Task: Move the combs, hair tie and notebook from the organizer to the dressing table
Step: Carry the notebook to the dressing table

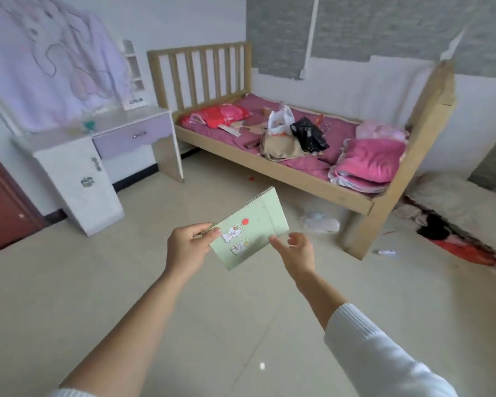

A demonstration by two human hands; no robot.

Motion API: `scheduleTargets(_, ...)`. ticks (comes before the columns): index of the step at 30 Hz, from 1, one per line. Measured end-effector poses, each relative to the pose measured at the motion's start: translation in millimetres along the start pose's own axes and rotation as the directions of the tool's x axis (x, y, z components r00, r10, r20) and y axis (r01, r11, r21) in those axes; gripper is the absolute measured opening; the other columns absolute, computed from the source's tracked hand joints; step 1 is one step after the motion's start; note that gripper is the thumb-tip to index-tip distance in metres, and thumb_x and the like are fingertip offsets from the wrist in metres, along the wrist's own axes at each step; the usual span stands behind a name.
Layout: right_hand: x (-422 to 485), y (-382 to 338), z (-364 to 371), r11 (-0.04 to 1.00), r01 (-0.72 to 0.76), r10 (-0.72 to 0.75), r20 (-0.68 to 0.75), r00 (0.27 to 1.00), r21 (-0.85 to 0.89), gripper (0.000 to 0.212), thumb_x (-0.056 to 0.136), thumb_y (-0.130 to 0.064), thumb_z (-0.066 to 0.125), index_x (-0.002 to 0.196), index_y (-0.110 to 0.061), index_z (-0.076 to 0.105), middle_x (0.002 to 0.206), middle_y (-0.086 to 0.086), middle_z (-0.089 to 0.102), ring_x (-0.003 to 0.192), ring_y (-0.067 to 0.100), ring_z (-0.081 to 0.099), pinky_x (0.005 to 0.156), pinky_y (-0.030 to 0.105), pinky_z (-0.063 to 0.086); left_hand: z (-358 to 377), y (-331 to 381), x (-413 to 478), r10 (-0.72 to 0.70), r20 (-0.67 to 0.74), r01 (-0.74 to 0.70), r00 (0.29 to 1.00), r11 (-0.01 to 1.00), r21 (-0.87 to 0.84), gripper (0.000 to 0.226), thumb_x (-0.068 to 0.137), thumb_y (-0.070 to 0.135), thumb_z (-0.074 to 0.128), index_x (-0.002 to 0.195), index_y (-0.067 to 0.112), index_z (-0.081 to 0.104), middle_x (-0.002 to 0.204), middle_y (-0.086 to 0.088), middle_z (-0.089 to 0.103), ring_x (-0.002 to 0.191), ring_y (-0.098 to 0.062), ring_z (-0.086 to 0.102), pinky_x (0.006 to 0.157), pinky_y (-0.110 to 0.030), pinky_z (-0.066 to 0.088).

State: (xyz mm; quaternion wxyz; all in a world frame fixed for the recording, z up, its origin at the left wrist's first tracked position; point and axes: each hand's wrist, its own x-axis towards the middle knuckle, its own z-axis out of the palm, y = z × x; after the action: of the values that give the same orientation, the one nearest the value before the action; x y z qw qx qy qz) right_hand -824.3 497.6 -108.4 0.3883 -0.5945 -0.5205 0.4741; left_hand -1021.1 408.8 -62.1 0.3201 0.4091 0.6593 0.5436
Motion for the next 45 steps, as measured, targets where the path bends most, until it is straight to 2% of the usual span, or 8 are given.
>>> scheduleTargets(6,78.2,-45.9,150.3,0.994,-0.074,0.048,0.304,0.951,0.074,0.039,0.083,-0.048,0.062,0.105,-0.016,0.067,0.083,-0.008,0.058,0.067,0.006,0.048,0.058,0.021,0.038,-66.4,-22.0,116.9,-0.179,-0.210,0.098,0.961,0.932,-0.349,0.016,0.084,0.013,0.067,0.099,0.012,0.073,0.078,0.007,0.077,0.074,-0.009,0.072,0.063,-0.016,0.058)
scheduleTargets(10,155.6,-86.7,233.5,0.990,-0.022,-0.038,0.414,0.910,0.139,0.013,0.083,-0.031,0.068,0.085,-0.019,0.064,0.086,-0.003,0.063,0.073,0.009,0.054,0.064,0.022,0.040,-103.6,-32.4,220.1,-0.295,-0.265,0.127,0.918,0.852,-0.507,0.021,0.085,0.012,0.067,0.105,0.008,0.069,0.091,-0.004,0.074,0.076,-0.014,0.072,0.060,-0.017,0.058)
scheduleTargets(16,271.2,-174.7,349.5,0.986,0.017,-0.108,0.557,0.824,0.165,0.007,0.085,-0.014,0.065,0.085,-0.016,0.059,0.090,-0.001,0.064,0.077,0.009,0.058,0.066,0.022,0.040,-171.3,-35.0,362.4,-0.362,-0.336,0.128,0.869,0.822,-0.554,0.012,0.084,0.010,0.067,0.096,0.008,0.071,0.087,-0.004,0.074,0.071,-0.013,0.071,0.060,-0.019,0.057)
scheduleTargets(22,359.3,-231.7,458.0,0.994,0.058,-0.102,0.605,0.789,0.092,0.006,0.084,-0.007,0.066,0.084,-0.013,0.063,0.088,0.004,0.065,0.072,0.011,0.057,0.060,0.016,0.041,-242.4,-50.2,480.0,-0.382,-0.341,0.221,0.859,0.878,-0.425,0.025,0.078,0.008,0.070,0.070,0.031,0.076,0.082,0.000,0.066,0.075,-0.018,0.053,0.078,-0.026,0.048)
scheduleTargets(30,492.7,-276.7,643.7,0.996,0.079,-0.084,0.611,0.787,0.036,0.011,0.079,-0.010,0.070,0.078,-0.020,0.066,0.076,-0.002,0.067,0.063,0.009,0.060,0.060,0.023,0.043,-350.8,-108.6,677.6,-0.421,-0.253,0.301,0.871,0.865,-0.402,0.034,0.074,0.000,0.070,0.106,0.014,0.072,0.102,-0.010,0.073,0.087,-0.020,0.060,0.081,-0.026,0.049)
scheduleTargets(35,569.9,-315.8,763.1,0.999,-0.009,-0.023,0.603,0.798,0.051,0.013,0.079,-0.003,0.068,0.085,-0.014,0.069,0.086,0.006,0.072,0.079,0.023,0.065,0.082,0.040,0.052,-425.3,-127.2,809.2,-0.439,-0.206,0.314,0.874,0.836,-0.450,0.036,0.075,-0.007,0.068,0.110,0.004,0.069,0.109,-0.012,0.072,0.096,-0.023,0.067,0.086,-0.029,0.051)
scheduleTargets(38,610.9,-333.1,819.1,0.999,-0.044,0.028,0.585,0.810,0.012,0.016,0.077,0.003,0.067,0.086,-0.010,0.071,0.080,0.004,0.073,0.072,0.019,0.065,0.067,0.031,0.052,-456.2,-133.7,874.8,-0.467,-0.202,0.331,0.861,0.816,-0.474,0.036,0.075,-0.011,0.067,0.110,-0.002,0.067,0.109,-0.014,0.070,0.086,-0.021,0.070,0.078,-0.025,0.057)
scheduleTargets(45,713.7,-356.6,946.7,0.995,-0.097,0.091,0.573,0.815,-0.020,0.021,0.074,0.012,0.064,0.080,-0.007,0.066,0.064,0.003,0.068,0.052,0.013,0.062,0.039,0.016,0.046,-507.8,-183.1,1011.4,-0.572,-0.223,0.373,0.790,0.736,-0.565,0.036,0.070,-0.013,0.071,0.106,-0.008,0.066,0.106,-0.021,0.071,0.097,-0.033,0.069,0.084,-0.031,0.055)
